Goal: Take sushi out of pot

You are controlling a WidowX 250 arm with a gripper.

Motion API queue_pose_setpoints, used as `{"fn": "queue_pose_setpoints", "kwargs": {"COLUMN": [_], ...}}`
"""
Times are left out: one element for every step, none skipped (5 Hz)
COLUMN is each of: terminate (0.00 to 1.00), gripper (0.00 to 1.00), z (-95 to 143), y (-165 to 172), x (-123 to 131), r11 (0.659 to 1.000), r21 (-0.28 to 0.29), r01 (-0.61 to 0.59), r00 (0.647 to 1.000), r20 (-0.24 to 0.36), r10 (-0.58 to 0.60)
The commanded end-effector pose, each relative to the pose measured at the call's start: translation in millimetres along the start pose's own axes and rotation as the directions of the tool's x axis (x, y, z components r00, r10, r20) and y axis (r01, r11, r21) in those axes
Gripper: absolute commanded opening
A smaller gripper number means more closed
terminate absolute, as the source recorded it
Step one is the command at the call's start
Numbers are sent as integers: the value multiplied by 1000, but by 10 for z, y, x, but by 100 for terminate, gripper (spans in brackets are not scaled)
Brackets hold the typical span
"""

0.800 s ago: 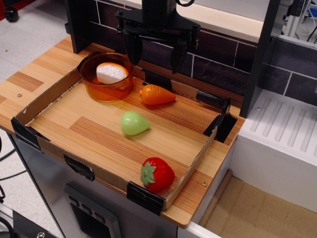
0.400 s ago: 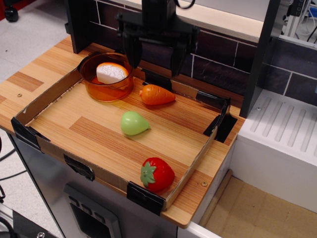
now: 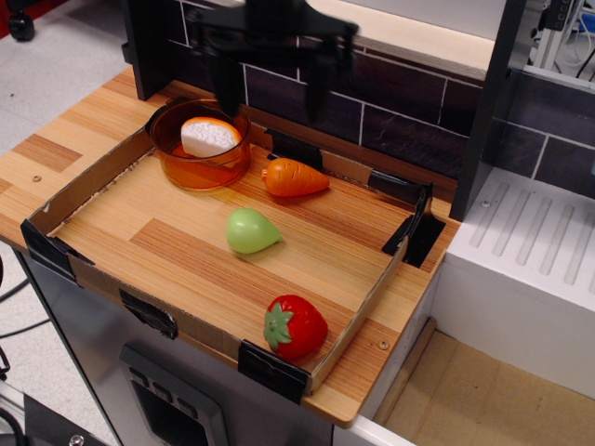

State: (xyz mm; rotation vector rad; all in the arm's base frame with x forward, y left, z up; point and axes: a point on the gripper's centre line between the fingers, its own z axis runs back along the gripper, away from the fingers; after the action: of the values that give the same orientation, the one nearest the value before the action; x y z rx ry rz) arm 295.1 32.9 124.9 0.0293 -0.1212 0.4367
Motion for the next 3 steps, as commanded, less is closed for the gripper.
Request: {"fn": "queue_pose_setpoints", "kwargs": {"terminate": [0,0,0], "gripper": [100,100,100], "z": [142,85,-32], "y": [417,610,734], "x": [110,194,263], "r11": [921,792,647], "r21": [19,-38,-40], "r01": [-390,-610,-761], "r00": [909,777,635], "r20": [166,169,153], "r10": [381,606,757]}}
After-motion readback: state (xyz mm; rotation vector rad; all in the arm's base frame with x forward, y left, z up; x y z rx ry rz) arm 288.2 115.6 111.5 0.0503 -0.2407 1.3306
